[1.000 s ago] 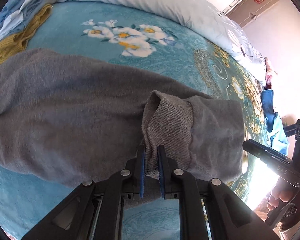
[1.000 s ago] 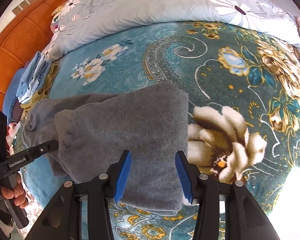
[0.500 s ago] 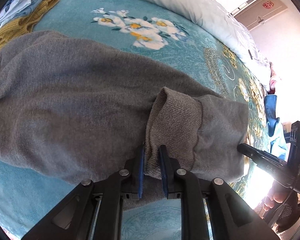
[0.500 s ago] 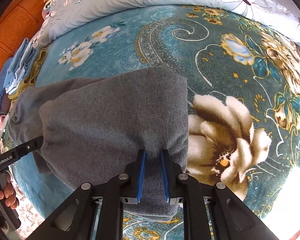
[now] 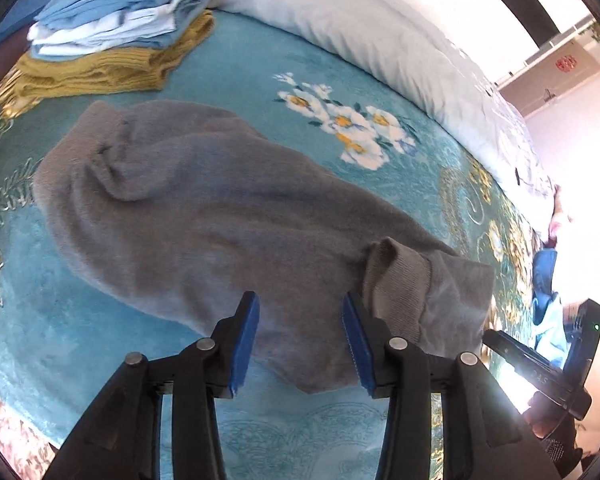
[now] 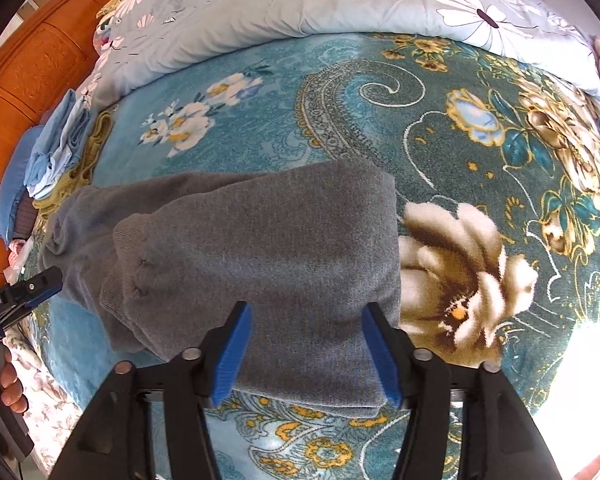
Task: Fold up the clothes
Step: 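Lay the held cuff across the sweatshirt body and open the left gripper, then grasp the ribbed cuff end with the left gripper and fold it over the body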
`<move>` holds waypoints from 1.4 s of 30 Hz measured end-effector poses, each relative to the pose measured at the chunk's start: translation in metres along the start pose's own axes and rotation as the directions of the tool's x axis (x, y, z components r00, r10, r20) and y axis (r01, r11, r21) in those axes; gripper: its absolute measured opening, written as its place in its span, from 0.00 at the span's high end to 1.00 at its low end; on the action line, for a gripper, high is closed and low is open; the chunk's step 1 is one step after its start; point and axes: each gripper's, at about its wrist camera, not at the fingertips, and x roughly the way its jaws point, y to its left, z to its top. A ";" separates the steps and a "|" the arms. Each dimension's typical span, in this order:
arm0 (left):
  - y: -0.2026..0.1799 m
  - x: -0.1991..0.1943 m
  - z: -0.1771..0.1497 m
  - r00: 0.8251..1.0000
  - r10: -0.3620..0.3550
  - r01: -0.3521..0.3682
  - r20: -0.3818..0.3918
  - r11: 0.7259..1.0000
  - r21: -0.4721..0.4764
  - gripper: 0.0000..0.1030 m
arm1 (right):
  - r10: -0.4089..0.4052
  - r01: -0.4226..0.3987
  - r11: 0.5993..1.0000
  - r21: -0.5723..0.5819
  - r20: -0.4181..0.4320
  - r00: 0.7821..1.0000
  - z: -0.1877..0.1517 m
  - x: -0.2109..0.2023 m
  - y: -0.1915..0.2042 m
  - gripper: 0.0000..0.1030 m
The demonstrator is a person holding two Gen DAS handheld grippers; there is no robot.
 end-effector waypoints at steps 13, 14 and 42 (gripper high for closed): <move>0.146 0.002 0.026 0.992 0.013 0.038 0.125 0.915 -0.401 0.36 | -0.012 0.013 1.000 -0.014 0.058 0.998 0.011 -0.001 0.036 0.00; 0.153 0.008 0.027 0.992 -0.003 0.057 0.125 0.904 -0.423 0.36 | -0.013 0.014 1.000 -0.018 0.058 0.998 0.011 -0.001 0.039 0.00; 0.054 -0.039 0.047 0.938 0.093 -0.056 0.335 0.991 -0.119 0.84 | -0.028 0.032 0.998 -0.056 0.079 0.996 0.010 -0.028 0.026 0.00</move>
